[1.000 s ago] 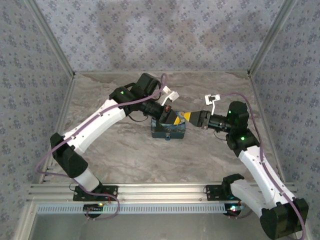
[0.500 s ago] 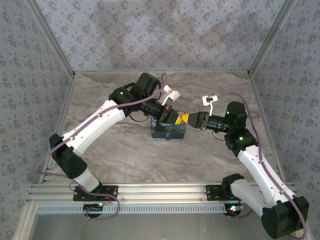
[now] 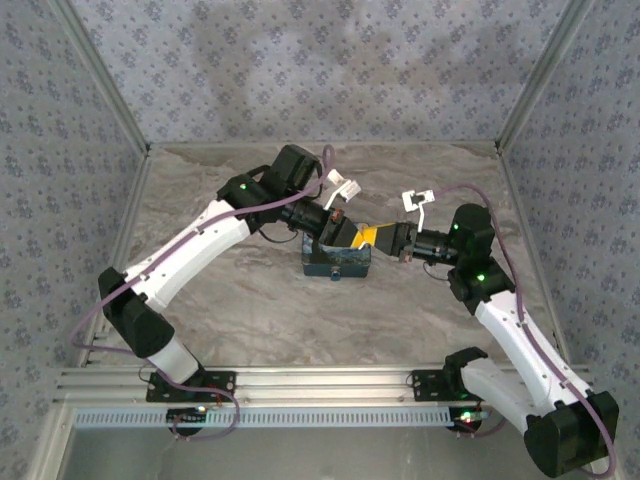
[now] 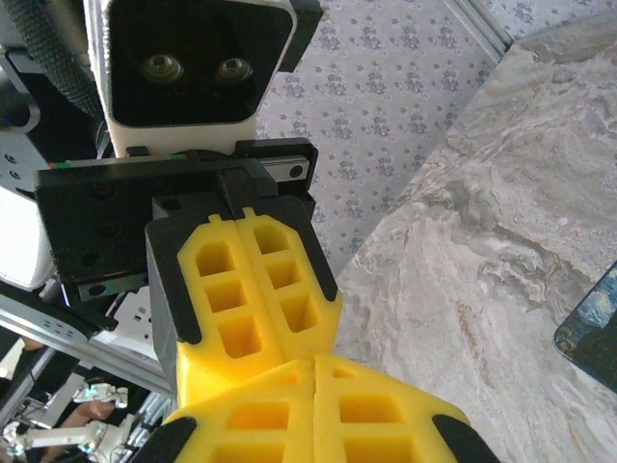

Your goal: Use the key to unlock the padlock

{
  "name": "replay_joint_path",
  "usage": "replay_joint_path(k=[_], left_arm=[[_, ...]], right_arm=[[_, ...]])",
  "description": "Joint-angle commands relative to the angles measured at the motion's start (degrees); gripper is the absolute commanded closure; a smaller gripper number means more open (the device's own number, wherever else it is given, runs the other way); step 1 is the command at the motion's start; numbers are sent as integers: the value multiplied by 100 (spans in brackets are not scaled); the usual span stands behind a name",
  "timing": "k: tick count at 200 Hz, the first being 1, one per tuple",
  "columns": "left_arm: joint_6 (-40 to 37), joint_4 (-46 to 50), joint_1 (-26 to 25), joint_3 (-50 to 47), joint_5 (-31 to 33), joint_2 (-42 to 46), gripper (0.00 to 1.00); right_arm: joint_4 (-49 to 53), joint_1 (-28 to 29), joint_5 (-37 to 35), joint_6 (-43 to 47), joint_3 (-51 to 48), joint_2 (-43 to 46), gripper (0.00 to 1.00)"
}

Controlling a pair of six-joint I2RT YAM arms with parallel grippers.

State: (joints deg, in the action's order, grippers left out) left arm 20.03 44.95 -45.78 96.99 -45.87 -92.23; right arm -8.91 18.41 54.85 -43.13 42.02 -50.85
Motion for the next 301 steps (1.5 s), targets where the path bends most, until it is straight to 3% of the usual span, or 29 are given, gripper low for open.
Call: replay_joint_path(k=[1,47,116,142,162,188,221,240,271,301], left_arm=[[12,-173,-40,128,-142,256,100],[13,-221,-4,10,58,363,100],[701,-1177,384,-1001,365,1117,59],[1088,-1662,475,-1541,749,1471,55],[1427,-2069,474,-1999,1369,1788,45],[2043,-2873,474,-2859,2279,2241,43],[2591,-3957,293,-3649,2649,2488,42],[2806,-4456,122,-3919,2904,2532,36],[3107,-5679,-166,-4262,3046,2535,34],[2994,-6101,-500,-4147,3294,2501,40]], right_arm=[[-86,75,138,50,-27,0,100],[163,65,31,225,-18,147,100],[421,-129,-150,316,-19,379,100],[710,-170,-502,430,88,420,100],[916,-182,-877,528,211,427,100],[973,-189,-1376,450,383,318,100],[707,-99,-2100,12,586,154,100],[662,58,-2660,-197,701,148,100],[463,577,-3525,-547,772,286,100],[299,1165,-4139,-479,705,418,100]])
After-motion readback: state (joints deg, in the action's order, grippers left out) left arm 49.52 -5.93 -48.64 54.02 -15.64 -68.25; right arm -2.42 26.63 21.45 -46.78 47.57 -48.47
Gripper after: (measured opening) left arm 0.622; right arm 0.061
